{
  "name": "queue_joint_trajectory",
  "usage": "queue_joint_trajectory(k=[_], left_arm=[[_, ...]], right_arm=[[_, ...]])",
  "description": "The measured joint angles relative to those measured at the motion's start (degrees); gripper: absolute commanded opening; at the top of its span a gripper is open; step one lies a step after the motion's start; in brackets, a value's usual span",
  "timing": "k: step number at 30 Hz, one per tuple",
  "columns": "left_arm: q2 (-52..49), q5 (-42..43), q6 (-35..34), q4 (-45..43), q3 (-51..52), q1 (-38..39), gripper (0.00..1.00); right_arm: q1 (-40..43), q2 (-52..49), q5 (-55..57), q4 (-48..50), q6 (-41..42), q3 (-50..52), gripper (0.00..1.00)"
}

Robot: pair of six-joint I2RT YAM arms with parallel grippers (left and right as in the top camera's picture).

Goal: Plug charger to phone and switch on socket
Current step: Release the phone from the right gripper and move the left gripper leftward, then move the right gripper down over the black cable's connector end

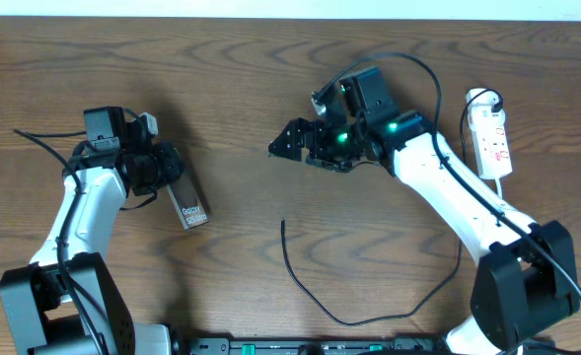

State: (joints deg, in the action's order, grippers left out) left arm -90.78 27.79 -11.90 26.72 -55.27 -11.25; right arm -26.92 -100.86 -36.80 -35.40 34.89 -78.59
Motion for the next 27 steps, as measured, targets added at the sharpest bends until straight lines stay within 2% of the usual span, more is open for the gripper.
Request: queue_joint_trajectory(k=[4, 13, 18, 22, 24, 27], left_arm=[[0.02, -0.2, 0.0, 0.02, 0.0, 0.0, 0.07], [0.0, -1.62, 0.04, 0.02, 0.0, 0.0, 0.07], [0.0, -1.75, 0.15, 0.09, 0.0, 0.0, 0.07], [0.0, -1.9, 0.15, 0.37, 0.0, -0.02, 0.07], [0.0, -2.08, 0.15, 0.52, 0.0, 0.0, 0.07], [0.0, -2.27, 0.15, 0.52, 0.0, -0.02, 0.08]], right_arm=[[-1.4, 0.0, 7.28, -5.35, -2.25, -3.39, 0.99], [-3.85, -0.24, 14.73, -16.87, -4.02, -4.13, 0.97], [-9.05, -3.82, 16.96, -17.68, -4.22, -4.17, 0.98], [-13.7, -9.44, 17.75, -16.5, -3.58, -4.2, 0.88], [-15.17, -12.09, 17.84, -16.37, -2.49, -4.2, 0.88], [-16.17, -15.34, 17.97, -16.37, -1.6, -4.2, 0.75]])
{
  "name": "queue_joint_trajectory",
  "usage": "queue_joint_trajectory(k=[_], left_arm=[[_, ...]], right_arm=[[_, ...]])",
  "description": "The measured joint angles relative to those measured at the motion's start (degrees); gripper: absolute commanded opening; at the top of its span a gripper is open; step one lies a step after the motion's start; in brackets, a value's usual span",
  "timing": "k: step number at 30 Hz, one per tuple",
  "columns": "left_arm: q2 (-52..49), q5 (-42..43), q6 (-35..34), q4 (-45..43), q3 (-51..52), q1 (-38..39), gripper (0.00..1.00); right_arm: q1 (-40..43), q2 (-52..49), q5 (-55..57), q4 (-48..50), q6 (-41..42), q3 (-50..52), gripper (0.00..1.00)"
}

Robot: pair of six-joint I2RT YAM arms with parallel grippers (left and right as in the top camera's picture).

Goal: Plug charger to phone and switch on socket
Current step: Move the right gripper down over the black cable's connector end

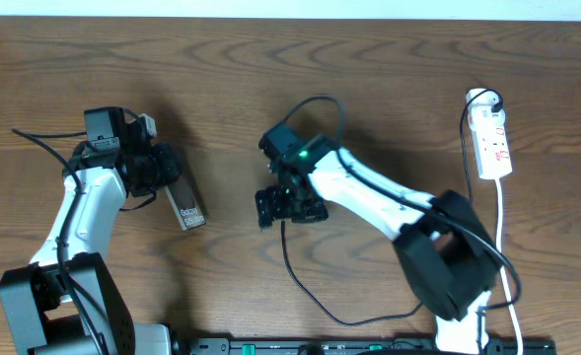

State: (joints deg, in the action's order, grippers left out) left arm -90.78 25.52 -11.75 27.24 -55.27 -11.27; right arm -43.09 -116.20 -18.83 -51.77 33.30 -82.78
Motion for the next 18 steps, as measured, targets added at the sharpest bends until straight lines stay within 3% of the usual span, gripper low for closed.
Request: queue_joint_trajectory(k=[18], left_arm=[[0.0, 0.0, 0.0, 0.07, 0.0, 0.0, 0.08]], right_arm=[[-0.33, -1.44, 4.94, -2.25, 8.39, 0.0, 0.61]])
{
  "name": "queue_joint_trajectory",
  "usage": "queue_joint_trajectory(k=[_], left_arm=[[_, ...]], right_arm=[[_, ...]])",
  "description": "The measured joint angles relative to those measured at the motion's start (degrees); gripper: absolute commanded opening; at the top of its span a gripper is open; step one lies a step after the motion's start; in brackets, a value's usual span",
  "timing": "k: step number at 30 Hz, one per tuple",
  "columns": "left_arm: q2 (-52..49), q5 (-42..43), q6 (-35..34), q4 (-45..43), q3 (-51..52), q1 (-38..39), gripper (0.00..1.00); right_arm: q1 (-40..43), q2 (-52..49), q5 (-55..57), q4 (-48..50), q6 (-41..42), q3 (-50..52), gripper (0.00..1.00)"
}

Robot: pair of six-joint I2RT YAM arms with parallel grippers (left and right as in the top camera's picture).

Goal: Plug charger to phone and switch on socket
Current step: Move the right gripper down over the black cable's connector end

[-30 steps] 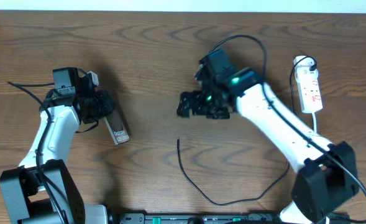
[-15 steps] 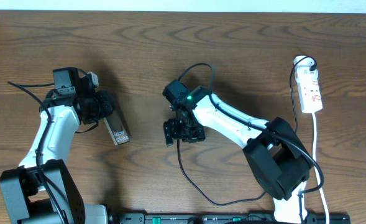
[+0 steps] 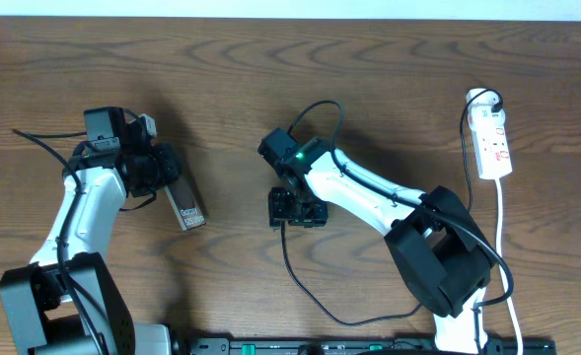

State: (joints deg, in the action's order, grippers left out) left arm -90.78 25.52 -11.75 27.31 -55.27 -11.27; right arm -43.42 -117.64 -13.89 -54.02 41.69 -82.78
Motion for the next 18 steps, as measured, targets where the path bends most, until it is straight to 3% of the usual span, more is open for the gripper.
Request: queue_joint_trajectory(k=[18], left_arm=[[0.0, 0.0, 0.0, 0.13, 0.0, 0.02, 0.07]], right_arm=[[-0.07, 0.0, 1.84, 0.46, 5.29, 0.0, 0.59]])
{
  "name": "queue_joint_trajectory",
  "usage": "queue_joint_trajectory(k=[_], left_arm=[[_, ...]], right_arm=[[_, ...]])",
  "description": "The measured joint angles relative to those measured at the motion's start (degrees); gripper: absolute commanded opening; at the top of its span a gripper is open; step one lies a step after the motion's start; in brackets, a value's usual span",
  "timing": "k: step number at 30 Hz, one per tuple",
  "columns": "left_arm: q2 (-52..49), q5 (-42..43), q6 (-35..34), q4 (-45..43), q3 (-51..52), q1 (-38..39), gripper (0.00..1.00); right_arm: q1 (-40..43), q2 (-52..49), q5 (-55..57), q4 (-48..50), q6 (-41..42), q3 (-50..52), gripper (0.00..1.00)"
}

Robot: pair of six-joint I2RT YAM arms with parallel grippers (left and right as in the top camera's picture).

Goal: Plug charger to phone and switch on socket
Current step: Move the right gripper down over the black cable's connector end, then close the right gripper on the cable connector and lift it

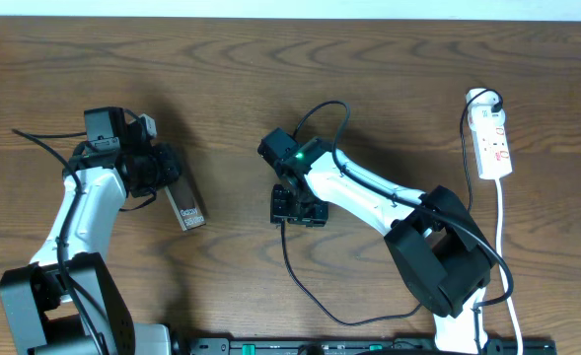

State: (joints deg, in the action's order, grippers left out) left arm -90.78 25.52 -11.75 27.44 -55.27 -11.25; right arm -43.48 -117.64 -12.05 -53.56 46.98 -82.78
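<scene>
A dark phone [185, 208] lies tilted on the wooden table at the left. Its upper end sits between the fingers of my left gripper [169, 185], which is shut on it. A thin black charger cable [305, 294] curves across the front of the table. Its free end [283, 229] points up toward my right gripper [289, 207], which hangs directly over that tip. The overhead view does not show how the right jaws stand or whether they hold the plug. A white socket strip [491, 138] lies at the far right.
The strip's white lead [502, 222] runs down the right edge toward the front. The right arm [369, 192] stretches diagonally across the middle of the table. A black rail [320, 345] lines the front edge.
My right gripper has shifted very slightly toward the back, still over the cable's free end. The left gripper and the phone have not moved.
My right gripper first hung at the middle back, far from the cable's free end. Then it was low beside that end, slightly to its left. After that it stood right over the tip and stays there. The left gripper held the phone throughout.
</scene>
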Motion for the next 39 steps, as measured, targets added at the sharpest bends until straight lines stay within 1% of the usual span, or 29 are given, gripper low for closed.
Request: queue_joint_trajectory(k=[9, 15, 24, 31, 39], left_arm=[[0.0, 0.02, 0.0, -0.09, 0.0, -0.02, 0.07], [0.0, 0.0, 0.0, -0.13, 0.0, 0.0, 0.08], [0.0, 0.02, 0.0, -0.2, 0.0, 0.0, 0.08], [0.0, 0.02, 0.0, -0.2, 0.0, 0.0, 0.07], [0.0, 0.02, 0.0, -0.22, 0.0, -0.02, 0.07]], right_arm=[[-0.44, 0.0, -1.29, 0.02, 0.17, 0.0, 0.56], [-1.03, 0.0, -2.03, 0.26, 0.17, 0.0, 0.56], [-2.47, 0.0, -2.08, 0.7, 1.07, 0.0, 0.52], [-2.67, 0.0, -1.16, 0.79, 2.4, 0.0, 0.51], [-4.81, 0.0, 1.07, 1.16, 3.37, 0.0, 0.52]])
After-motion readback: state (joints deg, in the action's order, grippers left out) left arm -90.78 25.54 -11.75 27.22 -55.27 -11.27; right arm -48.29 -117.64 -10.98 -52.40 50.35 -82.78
